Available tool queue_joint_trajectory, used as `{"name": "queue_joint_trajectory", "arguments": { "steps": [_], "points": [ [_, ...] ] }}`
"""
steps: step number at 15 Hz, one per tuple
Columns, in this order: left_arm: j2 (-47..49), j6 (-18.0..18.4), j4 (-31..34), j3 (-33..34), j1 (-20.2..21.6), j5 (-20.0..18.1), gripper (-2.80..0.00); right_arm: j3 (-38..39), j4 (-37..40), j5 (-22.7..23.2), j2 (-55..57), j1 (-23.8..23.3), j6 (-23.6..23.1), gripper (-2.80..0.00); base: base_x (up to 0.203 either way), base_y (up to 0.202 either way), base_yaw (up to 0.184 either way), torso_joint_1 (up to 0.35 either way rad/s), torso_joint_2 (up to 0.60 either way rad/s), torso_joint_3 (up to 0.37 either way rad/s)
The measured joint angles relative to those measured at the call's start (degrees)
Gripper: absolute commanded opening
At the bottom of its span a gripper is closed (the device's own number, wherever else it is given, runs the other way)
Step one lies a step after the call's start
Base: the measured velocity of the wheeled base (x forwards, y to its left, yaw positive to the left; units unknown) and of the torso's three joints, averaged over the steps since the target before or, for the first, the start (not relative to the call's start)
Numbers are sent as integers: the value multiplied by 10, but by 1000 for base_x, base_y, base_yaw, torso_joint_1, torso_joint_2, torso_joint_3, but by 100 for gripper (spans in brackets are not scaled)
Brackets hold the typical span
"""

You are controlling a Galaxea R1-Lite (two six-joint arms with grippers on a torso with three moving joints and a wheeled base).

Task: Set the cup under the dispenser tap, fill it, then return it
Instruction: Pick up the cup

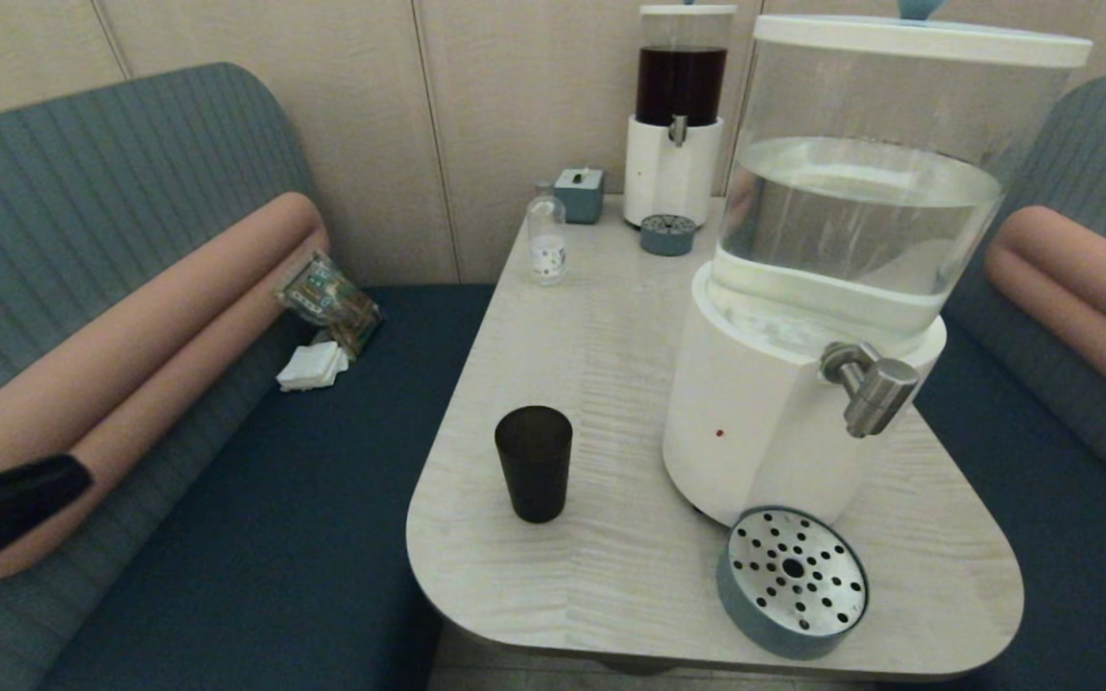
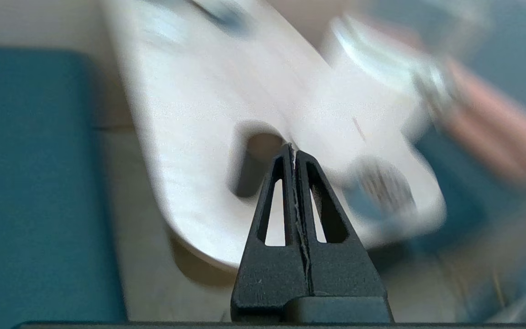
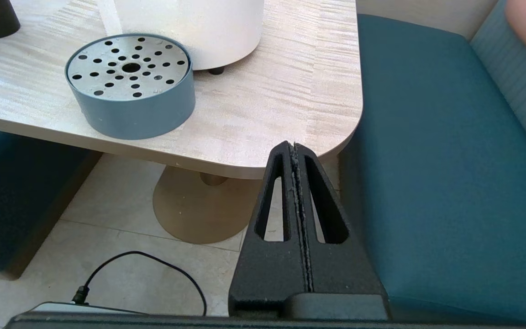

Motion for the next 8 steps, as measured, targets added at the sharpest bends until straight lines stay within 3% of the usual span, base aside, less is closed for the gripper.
{"name": "queue_joint_trajectory", "arguments": {
  "steps": [2,5,6,7,8],
  "points": [
    [66,57,-95,43,0,-65,-280,0,0,0,0,0,0,-280,0,0,0,0,0,0],
    [165,93,-222,83,0,-82,-280,0,0,0,0,0,0,-280,0,0,0,0,0,0],
    [204,96,-268,89,1,-83,-164,0,0,0,0,0,0,-280,0,0,0,0,0,0],
    [244,99,-315,96,1,-83,0,0,0,0,0,0,0,-280,0,0,0,0,0,0],
    [287,100,-369,105,2,-84,0,0,0,0,0,0,0,-280,0,0,0,0,0,0]
  ]
}}
